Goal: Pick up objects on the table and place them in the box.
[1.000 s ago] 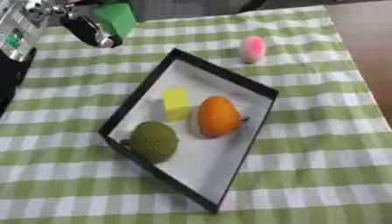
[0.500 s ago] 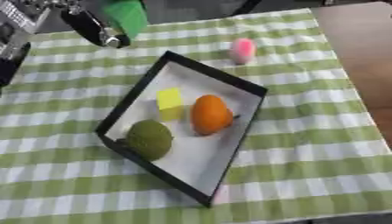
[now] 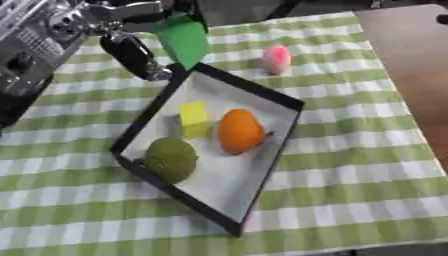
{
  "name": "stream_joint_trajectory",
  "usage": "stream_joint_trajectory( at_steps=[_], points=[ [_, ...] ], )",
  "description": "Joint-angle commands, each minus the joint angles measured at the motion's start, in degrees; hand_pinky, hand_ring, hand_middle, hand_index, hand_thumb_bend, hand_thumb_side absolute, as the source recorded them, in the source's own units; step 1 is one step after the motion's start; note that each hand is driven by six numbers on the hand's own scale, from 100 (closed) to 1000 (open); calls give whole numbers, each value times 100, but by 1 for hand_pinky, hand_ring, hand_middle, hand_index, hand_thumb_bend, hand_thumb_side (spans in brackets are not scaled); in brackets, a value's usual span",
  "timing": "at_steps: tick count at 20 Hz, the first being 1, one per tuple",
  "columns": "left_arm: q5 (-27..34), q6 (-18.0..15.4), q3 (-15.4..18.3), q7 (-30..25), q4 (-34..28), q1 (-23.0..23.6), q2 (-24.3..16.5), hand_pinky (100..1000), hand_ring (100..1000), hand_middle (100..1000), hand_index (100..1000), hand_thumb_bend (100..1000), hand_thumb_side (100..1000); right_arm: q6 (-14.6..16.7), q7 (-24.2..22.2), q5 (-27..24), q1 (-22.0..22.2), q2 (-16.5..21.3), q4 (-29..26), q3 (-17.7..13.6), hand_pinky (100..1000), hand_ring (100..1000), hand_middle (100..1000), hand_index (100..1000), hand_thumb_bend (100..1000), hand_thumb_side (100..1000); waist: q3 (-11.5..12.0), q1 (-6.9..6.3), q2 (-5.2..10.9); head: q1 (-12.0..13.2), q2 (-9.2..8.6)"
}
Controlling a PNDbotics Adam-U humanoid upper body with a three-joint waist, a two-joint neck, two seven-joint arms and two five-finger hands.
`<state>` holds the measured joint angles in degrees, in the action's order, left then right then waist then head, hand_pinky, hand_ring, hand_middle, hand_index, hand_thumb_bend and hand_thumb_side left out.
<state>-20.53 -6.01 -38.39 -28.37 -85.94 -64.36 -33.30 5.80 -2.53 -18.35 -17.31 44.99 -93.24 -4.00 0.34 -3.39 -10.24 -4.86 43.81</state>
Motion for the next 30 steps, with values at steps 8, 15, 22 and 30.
stream_joint_trajectory(
  at_steps=[8, 15, 22, 30],
  points=[
    [267, 604, -330, -114, -559, -23, 6, 669, 655, 678, 758, 268, 100, -1, -42, 24, -56, 204, -23, -31, 899, 1000, 889, 902, 100, 599, 37, -4, 230, -58, 31],
    [269, 499, -646, -121, -686, 28, -78, 667, 654, 678, 759, 249, 100, -14, -76, 49, -57, 242, -27, 3, 899, 1000, 890, 902, 100, 602, 32, -98, 230, -62, 31],
    [349, 577, -930, -25, -412, 114, -25, 669, 654, 681, 761, 224, 100, -42, -131, 124, -73, 237, -12, 52, 899, 1000, 891, 902, 100, 609, -46, -149, 177, -6, 31],
    [245, 537, -988, -38, -124, 283, 82, 672, 657, 688, 767, 205, 100, -59, -150, 167, -85, 220, -5, 61, 899, 1000, 892, 903, 100, 613, -94, -185, 135, 17, 31]
  ],
)
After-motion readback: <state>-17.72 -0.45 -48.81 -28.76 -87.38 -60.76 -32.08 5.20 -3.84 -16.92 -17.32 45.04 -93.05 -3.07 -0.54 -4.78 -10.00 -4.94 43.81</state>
